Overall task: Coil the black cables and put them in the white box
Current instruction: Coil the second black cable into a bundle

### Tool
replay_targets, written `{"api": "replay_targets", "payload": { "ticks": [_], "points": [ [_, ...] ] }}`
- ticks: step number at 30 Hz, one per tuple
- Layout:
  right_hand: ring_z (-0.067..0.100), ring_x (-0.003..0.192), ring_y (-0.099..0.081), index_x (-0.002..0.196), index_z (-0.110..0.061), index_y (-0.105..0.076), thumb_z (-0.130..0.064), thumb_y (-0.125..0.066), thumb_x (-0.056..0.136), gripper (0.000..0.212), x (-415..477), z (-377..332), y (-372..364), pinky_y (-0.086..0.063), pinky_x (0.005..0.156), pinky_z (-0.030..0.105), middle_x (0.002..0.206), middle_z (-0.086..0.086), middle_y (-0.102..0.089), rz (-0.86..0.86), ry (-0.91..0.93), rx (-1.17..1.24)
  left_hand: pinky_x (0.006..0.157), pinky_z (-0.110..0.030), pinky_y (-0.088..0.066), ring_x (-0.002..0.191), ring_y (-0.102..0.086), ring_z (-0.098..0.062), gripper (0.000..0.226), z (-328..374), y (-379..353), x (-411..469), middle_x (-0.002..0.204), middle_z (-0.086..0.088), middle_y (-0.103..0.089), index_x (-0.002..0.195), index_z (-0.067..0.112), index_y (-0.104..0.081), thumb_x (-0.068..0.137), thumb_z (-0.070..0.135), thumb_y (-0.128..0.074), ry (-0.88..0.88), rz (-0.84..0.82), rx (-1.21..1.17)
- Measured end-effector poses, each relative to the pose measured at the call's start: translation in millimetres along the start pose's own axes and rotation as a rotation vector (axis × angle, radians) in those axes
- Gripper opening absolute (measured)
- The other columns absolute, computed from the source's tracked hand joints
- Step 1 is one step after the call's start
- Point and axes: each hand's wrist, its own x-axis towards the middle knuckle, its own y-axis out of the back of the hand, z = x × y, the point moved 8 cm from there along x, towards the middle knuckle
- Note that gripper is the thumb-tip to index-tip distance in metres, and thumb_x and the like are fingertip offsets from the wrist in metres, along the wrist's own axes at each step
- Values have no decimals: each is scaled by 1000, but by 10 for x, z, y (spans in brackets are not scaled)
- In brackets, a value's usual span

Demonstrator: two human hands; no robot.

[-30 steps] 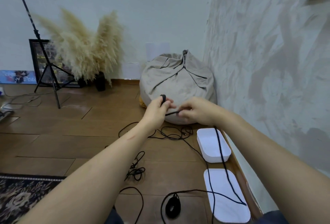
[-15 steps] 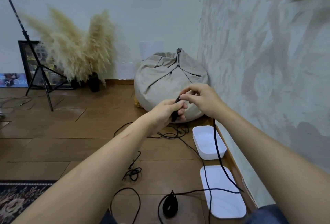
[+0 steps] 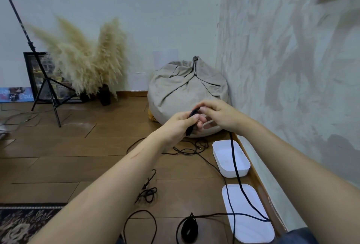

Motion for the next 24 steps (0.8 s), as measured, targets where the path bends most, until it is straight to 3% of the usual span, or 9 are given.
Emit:
{"api": "replay_targets", "payload": {
  "ticks": [6, 13, 18, 22, 24],
  "points": [
    [31, 99, -70, 119, -4, -66, -8, -40, 107, 29, -12, -39, 22, -61, 83, 39, 109, 21, -69, 49, 7, 8, 85, -32, -52, 82, -63, -14, 23, 19, 29, 0, 82, 1, -62, 108, 3, -64, 109, 13, -43, -37, 101, 29],
    [10, 84, -68, 117, -5, -67, -8, -43, 106, 26, -12, -85, 88, -57, 68, 20, 102, 17, -70, 86, 19, 21, 76, -25, -55, 82, -67, -14, 28, 59, 8, 10, 87, -2, -68, 122, -5, -63, 107, 14, -48, -20, 141, -115],
    [21, 85, -68, 116, -9, -67, -15, -50, 105, 22, -11, -8, 123, -59, 79, 37, 96, 17, -71, 74, 4, 71, 68, -22, -49, 66, -50, -12, 30, 146, -59, -53, 72, 1, -51, 114, 1, -61, 110, 21, -40, 54, 27, -171],
    [11, 63, -58, 104, -12, -74, -19, -67, 95, 13, -24, 46, 245, -48, 56, 28, 75, 2, -68, 244, 25, 109, 74, -23, -48, 69, -49, -10, 23, 221, -166, -140, 76, 2, -51, 116, 2, -58, 109, 13, -39, 122, -124, -203],
    [9, 61, -55, 100, -12, -76, -19, -67, 95, 12, -16, 77, 226, -42, 53, 25, 73, 0, -66, 268, 12, 161, 75, -22, -50, 70, -50, -10, 20, 275, -230, -160, 80, 1, -53, 115, 2, -58, 108, 11, -41, 117, -169, -255]
  ]
}}
